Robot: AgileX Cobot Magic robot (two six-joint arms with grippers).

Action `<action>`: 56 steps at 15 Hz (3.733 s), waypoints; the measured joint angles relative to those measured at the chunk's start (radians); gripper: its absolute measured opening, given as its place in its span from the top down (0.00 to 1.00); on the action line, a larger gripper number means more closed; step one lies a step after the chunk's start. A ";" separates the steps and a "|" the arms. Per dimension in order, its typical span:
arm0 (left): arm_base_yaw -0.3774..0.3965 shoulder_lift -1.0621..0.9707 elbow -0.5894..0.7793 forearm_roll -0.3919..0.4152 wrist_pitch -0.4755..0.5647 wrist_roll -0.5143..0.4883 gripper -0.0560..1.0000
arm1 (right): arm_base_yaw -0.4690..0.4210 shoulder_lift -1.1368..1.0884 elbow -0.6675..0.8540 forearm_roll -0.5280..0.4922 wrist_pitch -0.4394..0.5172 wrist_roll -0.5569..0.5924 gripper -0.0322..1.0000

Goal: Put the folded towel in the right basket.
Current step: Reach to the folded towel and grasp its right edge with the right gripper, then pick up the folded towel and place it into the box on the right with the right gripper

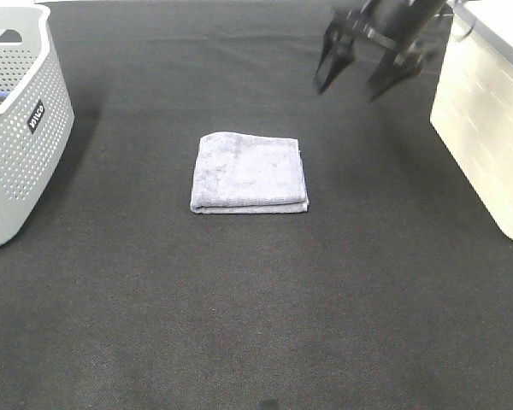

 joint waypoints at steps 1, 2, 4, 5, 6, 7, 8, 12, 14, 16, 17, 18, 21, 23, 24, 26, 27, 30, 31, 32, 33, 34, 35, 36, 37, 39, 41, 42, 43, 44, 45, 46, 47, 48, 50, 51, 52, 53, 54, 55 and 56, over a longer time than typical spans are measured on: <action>0.000 0.000 0.000 0.000 0.000 0.000 0.03 | 0.000 0.035 -0.001 0.015 -0.001 0.000 0.24; 0.000 0.000 0.000 0.000 0.000 0.000 0.03 | -0.002 0.066 -0.001 0.027 -0.001 0.000 0.24; 0.000 0.000 0.000 0.000 0.000 0.000 0.03 | -0.018 0.119 -0.003 0.076 -0.004 -0.001 0.24; 0.000 0.000 0.000 0.000 0.000 0.000 0.03 | -0.029 0.155 -0.022 0.103 -0.005 -0.007 0.24; 0.000 0.000 0.000 0.000 0.000 0.000 0.03 | -0.029 0.155 -0.022 0.103 -0.005 -0.007 0.24; 0.000 0.000 0.000 0.000 0.000 0.000 0.03 | -0.035 0.176 -0.038 0.110 -0.006 -0.010 0.24; 0.000 0.000 0.000 0.000 0.000 0.000 0.03 | -0.036 0.197 -0.056 0.118 -0.006 -0.016 0.24; 0.000 0.000 0.000 0.000 0.000 0.000 0.03 | -0.036 0.269 -0.096 0.169 -0.010 -0.038 0.24; 0.000 0.000 0.000 0.000 0.000 0.000 0.03 | -0.036 0.300 -0.097 0.174 -0.023 -0.052 0.24; 0.000 0.000 0.000 0.000 0.000 0.000 0.03 | -0.036 0.326 -0.097 0.197 -0.036 -0.073 0.24; 0.000 0.000 0.000 0.000 0.000 0.000 0.03 | -0.036 0.343 -0.097 0.215 -0.037 -0.086 0.24; 0.000 0.000 0.000 0.000 0.000 0.000 0.03 | -0.036 0.360 -0.097 0.241 -0.049 -0.087 0.24; 0.000 0.000 0.000 0.000 0.000 0.000 0.03 | -0.036 0.378 -0.103 0.281 -0.059 -0.087 0.24; 0.000 0.000 0.000 0.000 0.000 0.000 0.03 | -0.027 0.386 -0.106 0.301 -0.059 -0.096 0.24; 0.000 0.000 0.000 0.000 0.000 0.000 0.03 | -0.027 0.386 -0.106 0.301 -0.059 -0.096 0.24; 0.000 0.000 0.000 0.000 0.000 0.000 0.03 | 0.010 0.394 -0.106 0.312 -0.081 -0.125 0.31; 0.000 0.000 0.000 0.000 0.000 0.000 0.03 | 0.022 0.400 -0.106 0.307 -0.110 -0.129 0.58; 0.000 0.000 0.000 0.000 0.000 0.000 0.03 | 0.023 0.404 -0.106 0.299 -0.116 -0.129 0.89; 0.000 0.000 0.000 0.000 0.000 0.000 0.03 | 0.023 0.404 -0.114 0.295 -0.110 -0.130 0.91; 0.000 0.000 0.000 0.000 0.000 0.000 0.03 | 0.023 0.404 -0.130 0.289 -0.101 -0.131 0.91; 0.000 0.000 0.000 0.000 0.000 0.000 0.03 | 0.023 0.398 -0.153 0.278 -0.087 -0.131 0.91; 0.000 0.000 0.000 0.000 0.000 0.000 0.03 | 0.023 0.385 -0.177 0.261 -0.067 -0.131 0.91; 0.000 0.000 0.000 0.000 0.000 0.000 0.03 | 0.023 0.363 -0.209 0.242 -0.044 -0.131 0.91; 0.000 0.000 0.000 0.000 0.000 0.000 0.03 | 0.023 0.343 -0.242 0.222 -0.022 -0.131 0.91; 0.000 0.000 0.000 0.000 0.000 0.000 0.03 | 0.023 0.299 -0.293 0.188 0.009 -0.130 0.91; 0.000 0.000 0.000 0.000 0.000 0.000 0.03 | 0.023 0.246 -0.348 0.150 0.013 -0.130 0.91; 0.000 0.000 0.000 0.000 0.000 0.000 0.03 | 0.023 0.177 -0.374 0.093 0.019 -0.130 0.91; 0.000 0.000 0.000 0.000 0.000 0.000 0.03 | 0.023 0.144 -0.375 0.050 0.023 -0.130 0.91; 0.000 0.000 0.000 0.000 0.000 0.000 0.03 | 0.023 0.107 -0.376 -0.007 0.024 -0.126 0.91; 0.000 0.000 0.000 0.000 0.000 0.000 0.03 | 0.023 0.071 -0.376 -0.065 0.026 -0.113 0.91; 0.000 0.000 0.000 0.000 0.000 0.000 0.03 | 0.023 0.028 -0.376 -0.124 0.028 -0.102 0.91; 0.000 0.000 0.000 0.000 0.000 0.000 0.03 | 0.021 -0.009 -0.376 -0.179 0.029 -0.089 0.91; 0.000 0.000 0.000 0.000 0.000 0.000 0.03 | 0.015 -0.045 -0.376 -0.209 0.029 -0.084 0.91; 0.000 0.000 0.000 0.000 0.000 0.000 0.03 | -0.004 -0.082 -0.376 -0.219 0.029 -0.076 0.91; 0.000 0.000 0.000 0.000 0.000 0.000 0.03 | -0.066 -0.139 -0.376 -0.224 0.029 -0.049 0.91; 0.000 0.000 0.000 0.000 0.000 0.000 0.03 | -0.104 -0.161 -0.376 -0.224 0.029 -0.036 0.91; 0.000 0.000 0.000 0.000 0.000 0.000 0.03 | -0.147 -0.182 -0.376 -0.229 0.029 -0.031 0.91; 0.000 0.000 0.000 0.000 0.000 0.000 0.03 | -0.188 -0.198 -0.376 -0.231 0.030 -0.026 0.91; 0.000 0.000 0.000 0.000 0.000 0.000 0.03 | -0.234 -0.213 -0.375 -0.231 0.030 -0.021 0.91; 0.000 0.000 0.000 0.000 0.000 0.000 0.03 | -0.276 -0.224 -0.368 -0.231 0.030 -0.011 0.91; 0.000 0.000 0.000 0.000 0.000 0.000 0.03 | -0.317 -0.228 -0.359 -0.232 0.030 -0.007 0.91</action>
